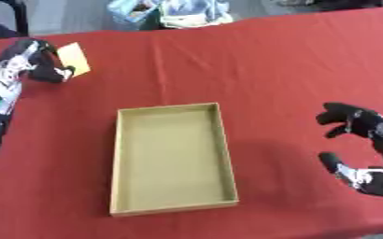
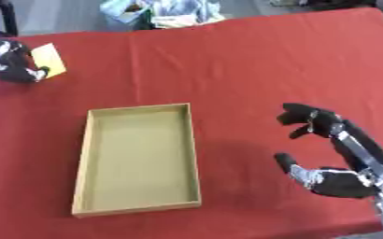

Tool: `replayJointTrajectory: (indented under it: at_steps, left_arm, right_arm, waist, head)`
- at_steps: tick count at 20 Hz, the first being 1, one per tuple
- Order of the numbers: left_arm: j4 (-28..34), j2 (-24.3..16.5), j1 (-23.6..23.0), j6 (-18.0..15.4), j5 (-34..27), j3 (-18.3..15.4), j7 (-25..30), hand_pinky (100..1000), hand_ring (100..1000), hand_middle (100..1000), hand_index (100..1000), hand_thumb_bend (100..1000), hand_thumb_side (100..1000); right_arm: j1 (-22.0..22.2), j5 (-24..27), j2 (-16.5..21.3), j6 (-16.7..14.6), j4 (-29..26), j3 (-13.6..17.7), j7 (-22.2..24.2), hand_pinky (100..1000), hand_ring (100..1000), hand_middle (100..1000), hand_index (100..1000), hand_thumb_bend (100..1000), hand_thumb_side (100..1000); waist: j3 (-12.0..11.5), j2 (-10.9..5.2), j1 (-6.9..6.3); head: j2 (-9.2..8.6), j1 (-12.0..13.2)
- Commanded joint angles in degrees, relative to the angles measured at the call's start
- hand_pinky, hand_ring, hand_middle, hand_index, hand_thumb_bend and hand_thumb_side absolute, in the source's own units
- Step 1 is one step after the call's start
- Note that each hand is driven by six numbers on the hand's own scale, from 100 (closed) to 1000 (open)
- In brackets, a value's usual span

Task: Pick up objects on the table and place them in the box.

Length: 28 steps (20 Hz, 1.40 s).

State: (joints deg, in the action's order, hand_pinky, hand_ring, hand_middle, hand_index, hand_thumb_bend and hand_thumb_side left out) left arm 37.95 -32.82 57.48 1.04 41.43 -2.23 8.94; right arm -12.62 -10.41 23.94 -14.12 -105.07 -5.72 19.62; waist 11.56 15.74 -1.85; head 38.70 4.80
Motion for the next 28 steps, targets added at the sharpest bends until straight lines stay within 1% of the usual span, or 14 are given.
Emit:
replayJointTrajectory:
  at_steps: [1,4,8,14,19,24,28]
  left_arm:
    - [3.21,-2.11,0.89,-0.73,-1.89,0.47,0.87,673,600,506,624,222,277]
    - [5.46,-2.71,0.68,-1.09,-3.65,0.97,2.28,673,600,505,623,220,277]
    - [12.73,-3.88,-0.06,-4.09,-7.28,3.80,5.38,673,599,503,623,214,278]
    - [25.23,-4.49,-1.07,-7.14,-13.53,9.43,10.64,676,601,505,626,213,283]
    - [35.30,-4.63,-1.91,-8.85,-18.05,15.20,15.01,679,605,509,631,219,282]
    - [41.83,-4.22,-2.54,-9.76,-20.11,20.53,19.21,680,609,514,635,227,293]
    - [44.74,-3.56,-3.40,-10.08,-20.25,23.72,21.65,681,613,520,642,235,311]
  right_arm:
    - [-0.43,0.40,0.51,-0.15,-0.55,0.28,0.00,671,807,763,936,298,374]
    - [-0.34,0.37,0.54,-0.17,-0.52,0.29,0.00,671,807,763,936,298,374]
    - [-0.14,0.31,0.52,-0.16,-0.45,0.35,-0.04,672,807,763,936,297,374]
    - [-0.12,0.30,0.42,-0.20,-0.38,0.18,0.14,672,807,763,936,297,376]
    - [-0.20,0.41,0.37,-0.26,-0.36,-0.03,0.38,672,807,763,936,298,375]
    - [-0.31,0.51,0.32,-0.29,-0.32,-0.26,0.68,672,807,763,936,299,375]
    - [-0.29,0.59,0.34,-0.29,-0.22,-0.50,1.12,673,807,763,936,299,373]
  waist:
    - [-0.31,-1.60,0.13]
    - [-0.61,-1.85,0.17]
    - [-1.42,-2.61,0.31]
    - [-1.93,-3.25,0.51]
    - [-1.87,-3.49,0.57]
    - [-1.71,-3.52,0.51]
    - [-1.73,-3.49,0.56]
  head:
    - [-0.22,-0.24]
    - [-0.08,-0.32]
    - [0.05,-0.71]
    - [0.09,-0.80]
    - [0.06,-0.83]
    - [-0.01,-0.98]
    - [0.01,-1.05]
